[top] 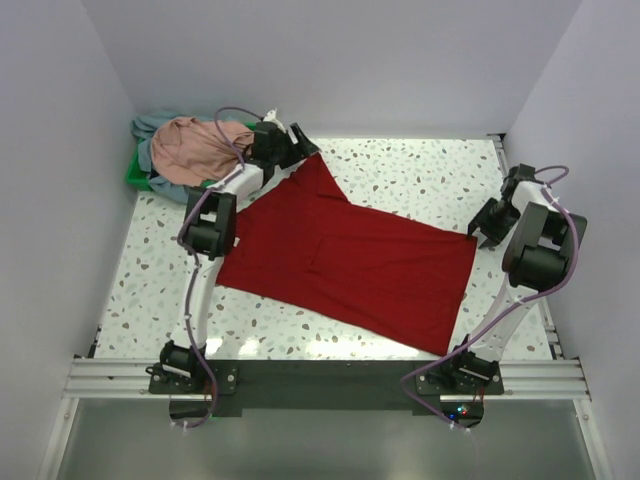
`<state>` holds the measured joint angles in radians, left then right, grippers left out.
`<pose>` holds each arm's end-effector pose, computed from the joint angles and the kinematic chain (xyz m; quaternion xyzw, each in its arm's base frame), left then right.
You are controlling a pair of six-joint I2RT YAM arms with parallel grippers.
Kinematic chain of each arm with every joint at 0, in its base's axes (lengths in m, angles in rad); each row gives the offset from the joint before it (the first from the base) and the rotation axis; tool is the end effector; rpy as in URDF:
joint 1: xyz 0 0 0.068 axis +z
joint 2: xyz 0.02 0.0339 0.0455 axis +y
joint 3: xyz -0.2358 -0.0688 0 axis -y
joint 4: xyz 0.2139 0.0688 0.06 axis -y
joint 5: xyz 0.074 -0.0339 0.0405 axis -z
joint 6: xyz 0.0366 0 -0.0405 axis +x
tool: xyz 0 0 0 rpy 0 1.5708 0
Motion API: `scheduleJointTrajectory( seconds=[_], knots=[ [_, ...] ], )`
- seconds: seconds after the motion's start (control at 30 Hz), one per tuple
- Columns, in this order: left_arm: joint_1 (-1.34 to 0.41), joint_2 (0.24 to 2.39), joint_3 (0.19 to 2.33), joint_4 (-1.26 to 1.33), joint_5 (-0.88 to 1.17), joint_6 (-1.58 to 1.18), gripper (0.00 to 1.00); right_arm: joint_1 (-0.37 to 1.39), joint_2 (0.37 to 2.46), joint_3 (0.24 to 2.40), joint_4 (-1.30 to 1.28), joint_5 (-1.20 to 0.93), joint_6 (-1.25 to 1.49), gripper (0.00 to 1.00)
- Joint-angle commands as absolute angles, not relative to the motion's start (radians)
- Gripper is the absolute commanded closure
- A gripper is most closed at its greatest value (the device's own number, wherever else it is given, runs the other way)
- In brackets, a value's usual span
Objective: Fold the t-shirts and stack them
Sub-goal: Fold the tshirt
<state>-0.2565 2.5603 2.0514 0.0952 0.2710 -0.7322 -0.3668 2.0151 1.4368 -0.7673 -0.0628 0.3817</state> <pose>0.5132 -0.1447 0.1472 -0.1237 0.8236 -0.3566 0.4233 0.3350 -0.1262 0.1520 0.3598 0.9257 0.0320 0.1121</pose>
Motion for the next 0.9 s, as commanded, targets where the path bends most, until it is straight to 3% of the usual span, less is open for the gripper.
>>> scheduleJointTrajectory(
  seconds=[0.0,0.57,0.87],
  knots=[
    [-0.252,2.597,2.123,0.233,0.193,-0.785,0.22,-0.367,2.039,1.463,-0.723,-0.097,0.394,0.52],
    [-0.327,2.709,2.235,0.236,0.120,-0.724,0.32,-0.367,2.056,1.442,-0.716,-0.106,0.387,0.53],
    [-0.325,2.707,2.224,0.163,0.026,-0.718,0.54,-0.367,2.052,1.439,-0.715,-0.115,0.385,0.53]
  ],
)
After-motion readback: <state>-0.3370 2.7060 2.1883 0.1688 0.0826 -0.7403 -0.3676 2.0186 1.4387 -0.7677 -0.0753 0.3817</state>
